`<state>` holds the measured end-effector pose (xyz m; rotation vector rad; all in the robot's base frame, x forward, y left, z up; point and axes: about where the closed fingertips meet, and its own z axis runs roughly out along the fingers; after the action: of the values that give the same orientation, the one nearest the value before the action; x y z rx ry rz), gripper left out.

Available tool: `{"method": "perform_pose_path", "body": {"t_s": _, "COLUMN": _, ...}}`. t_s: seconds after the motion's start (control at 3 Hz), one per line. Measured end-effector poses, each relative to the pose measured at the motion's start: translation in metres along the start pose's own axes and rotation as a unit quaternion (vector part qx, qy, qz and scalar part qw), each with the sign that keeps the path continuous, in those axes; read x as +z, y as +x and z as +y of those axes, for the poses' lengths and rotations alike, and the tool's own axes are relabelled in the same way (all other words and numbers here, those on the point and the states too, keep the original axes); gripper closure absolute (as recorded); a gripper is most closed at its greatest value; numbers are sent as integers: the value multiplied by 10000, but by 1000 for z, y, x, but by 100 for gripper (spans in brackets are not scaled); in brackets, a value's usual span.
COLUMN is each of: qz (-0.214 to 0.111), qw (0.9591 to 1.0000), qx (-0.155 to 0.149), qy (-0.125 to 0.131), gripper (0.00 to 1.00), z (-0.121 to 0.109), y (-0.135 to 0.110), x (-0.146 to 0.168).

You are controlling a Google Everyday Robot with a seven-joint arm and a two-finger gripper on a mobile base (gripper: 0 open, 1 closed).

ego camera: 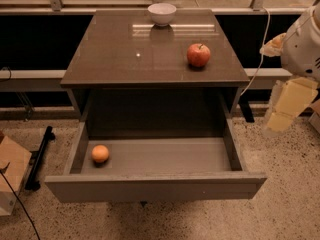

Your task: Pick orange from top drawer and place on counter

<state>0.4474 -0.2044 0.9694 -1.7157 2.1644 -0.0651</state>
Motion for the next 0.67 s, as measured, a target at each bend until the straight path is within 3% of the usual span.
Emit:
{"method": "perform_pose_path", "body": {"t_s": 0.33, "qz": -318, "qw": 9995, "qx": -17, "qy": -24, "gripper": 0, "z": -4, "y": -9, "x": 13}}
{"method": "perform_pose_path", "body": {"t_s": 0.67, "qz": -330, "qw": 9995, "qx": -17, "qy": -17, "gripper": 0, "z": -4, "y": -10, "x": 13}}
